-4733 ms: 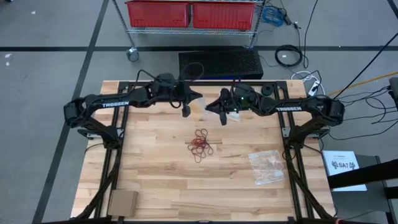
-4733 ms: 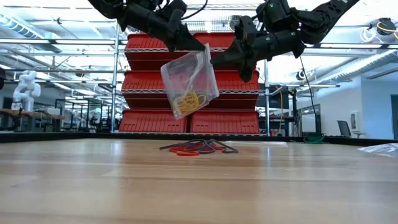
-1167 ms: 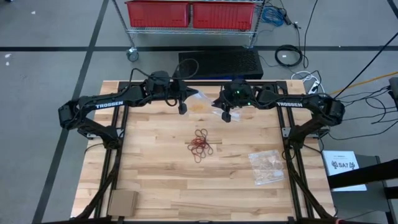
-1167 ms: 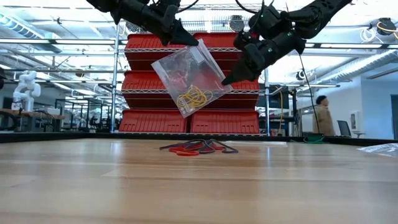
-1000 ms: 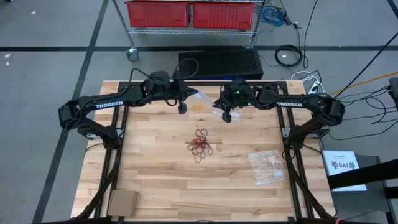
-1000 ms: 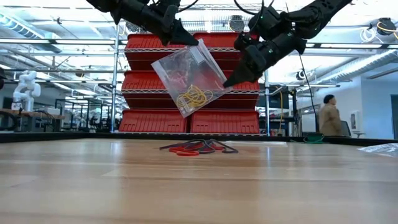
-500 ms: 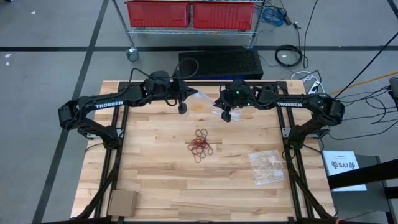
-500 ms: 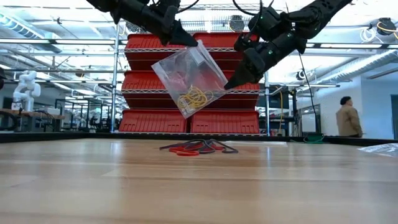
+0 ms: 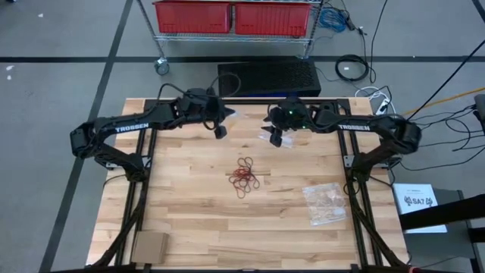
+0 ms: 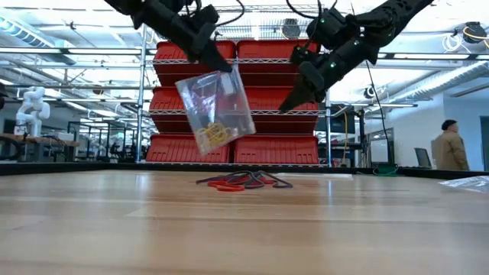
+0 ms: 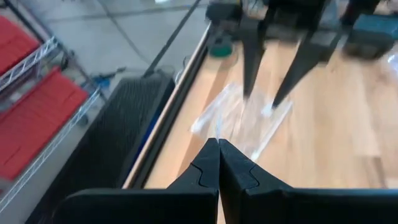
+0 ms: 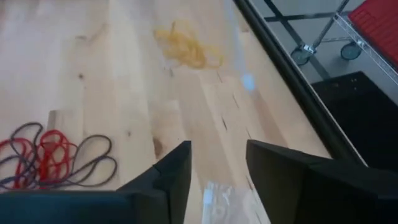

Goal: Sort rubber bands
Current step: Close the top left transparent zip bag, then open the top right transparent zip bag

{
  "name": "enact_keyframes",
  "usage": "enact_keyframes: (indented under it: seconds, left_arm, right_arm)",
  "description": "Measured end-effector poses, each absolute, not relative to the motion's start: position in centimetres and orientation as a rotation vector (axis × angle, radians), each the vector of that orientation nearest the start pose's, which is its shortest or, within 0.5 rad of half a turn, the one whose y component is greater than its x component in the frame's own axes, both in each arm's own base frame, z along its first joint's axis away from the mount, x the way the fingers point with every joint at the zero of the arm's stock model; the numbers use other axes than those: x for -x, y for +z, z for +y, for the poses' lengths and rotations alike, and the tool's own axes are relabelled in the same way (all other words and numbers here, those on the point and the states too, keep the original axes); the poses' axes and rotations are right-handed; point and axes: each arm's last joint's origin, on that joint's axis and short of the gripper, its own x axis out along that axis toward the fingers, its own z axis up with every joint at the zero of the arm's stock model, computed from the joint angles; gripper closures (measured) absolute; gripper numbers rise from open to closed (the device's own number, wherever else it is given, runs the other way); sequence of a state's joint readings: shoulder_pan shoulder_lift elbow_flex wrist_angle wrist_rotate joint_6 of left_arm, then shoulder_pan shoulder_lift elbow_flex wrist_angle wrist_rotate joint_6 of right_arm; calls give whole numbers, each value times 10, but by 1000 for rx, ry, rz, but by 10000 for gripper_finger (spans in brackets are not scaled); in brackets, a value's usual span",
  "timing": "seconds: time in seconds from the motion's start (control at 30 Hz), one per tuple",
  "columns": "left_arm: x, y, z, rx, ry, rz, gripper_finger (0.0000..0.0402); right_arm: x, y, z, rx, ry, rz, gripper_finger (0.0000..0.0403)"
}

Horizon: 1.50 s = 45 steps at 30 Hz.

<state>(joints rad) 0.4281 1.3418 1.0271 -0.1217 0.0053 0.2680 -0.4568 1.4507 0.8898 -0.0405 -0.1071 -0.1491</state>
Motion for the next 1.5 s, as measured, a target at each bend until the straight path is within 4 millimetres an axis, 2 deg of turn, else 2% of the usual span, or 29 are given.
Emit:
enact_keyframes:
  seconds: [0.23, 0.47, 0.67, 0.83, 0.97, 1.1, 1.27, 1.37, 1.5]
  left_arm:
    - [-257, 268, 136, -124, 480, 636, 401]
    - [-227, 225, 160, -41, 663, 854, 399]
    - [-208, 197, 171, -2, 747, 960, 344]
    - [-207, 195, 171, 22, 763, 951, 272]
    - [-209, 201, 174, 21, 768, 942, 234]
    - [-215, 210, 174, 52, 712, 873, 227]
    - [-227, 217, 170, 91, 505, 731, 226]
    - [-232, 219, 165, 87, 409, 692, 226]
    - [-236, 220, 162, 71, 380, 678, 226]
  right_arm:
    - [-270, 246, -129, -21, -298, 567, 234]
    - [-266, 248, -127, -25, -297, 580, 237]
    - [-266, 249, -127, -36, -307, 577, 228]
    - [-263, 247, -129, -77, -323, 603, 199]
    - [-257, 236, -125, -123, -318, 728, 181]
    - [-265, 212, -108, -96, -312, 891, 186]
    - [-282, 190, -88, 5, -353, 983, 202]
    - [-287, 178, -87, 42, -416, 1029, 206]
    - [-290, 159, -93, 44, -452, 1090, 206]
